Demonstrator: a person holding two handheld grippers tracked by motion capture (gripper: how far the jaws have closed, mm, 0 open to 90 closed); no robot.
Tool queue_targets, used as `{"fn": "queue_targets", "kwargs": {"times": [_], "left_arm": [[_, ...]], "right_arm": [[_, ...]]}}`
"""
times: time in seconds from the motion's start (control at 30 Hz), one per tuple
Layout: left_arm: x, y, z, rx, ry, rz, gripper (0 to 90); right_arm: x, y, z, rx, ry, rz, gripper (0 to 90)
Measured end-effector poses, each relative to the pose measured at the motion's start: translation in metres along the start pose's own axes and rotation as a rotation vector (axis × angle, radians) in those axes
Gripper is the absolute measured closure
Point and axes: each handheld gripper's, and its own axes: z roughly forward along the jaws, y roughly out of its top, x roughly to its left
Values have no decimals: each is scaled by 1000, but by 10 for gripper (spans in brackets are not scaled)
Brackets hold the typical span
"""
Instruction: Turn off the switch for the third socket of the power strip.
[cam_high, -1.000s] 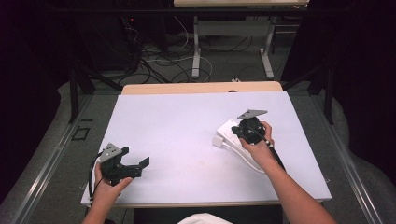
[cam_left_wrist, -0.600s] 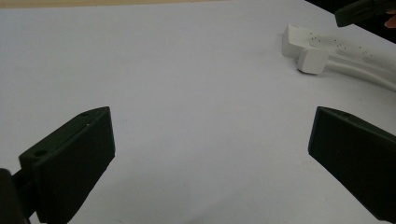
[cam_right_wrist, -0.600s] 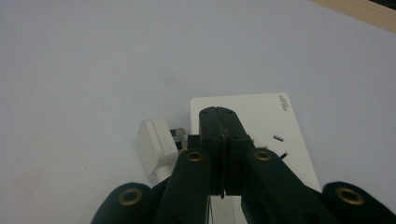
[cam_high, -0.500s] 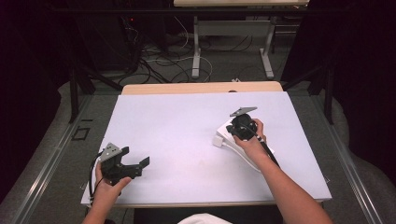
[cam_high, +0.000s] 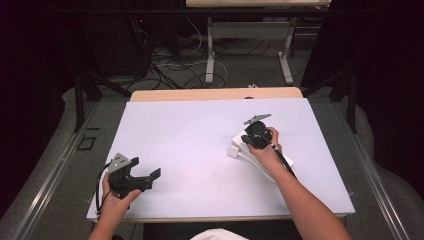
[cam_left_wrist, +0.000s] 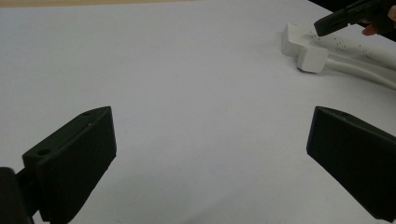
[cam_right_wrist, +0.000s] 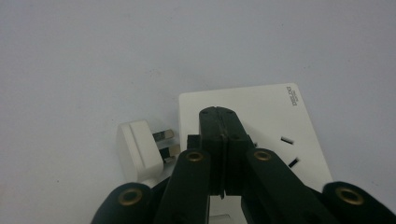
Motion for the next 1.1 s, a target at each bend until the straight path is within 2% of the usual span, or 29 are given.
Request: {"fn": "queue_targets", "kwargs": {"times": [0.5, 1.1], "left_arm": [[0, 0, 0, 2, 7, -4, 21], [0, 0, 0, 4, 4, 5, 21]], "right_arm": [[0, -2, 9, -1, 10, 10, 900], [2, -2, 9, 6, 2, 1, 900]]}}
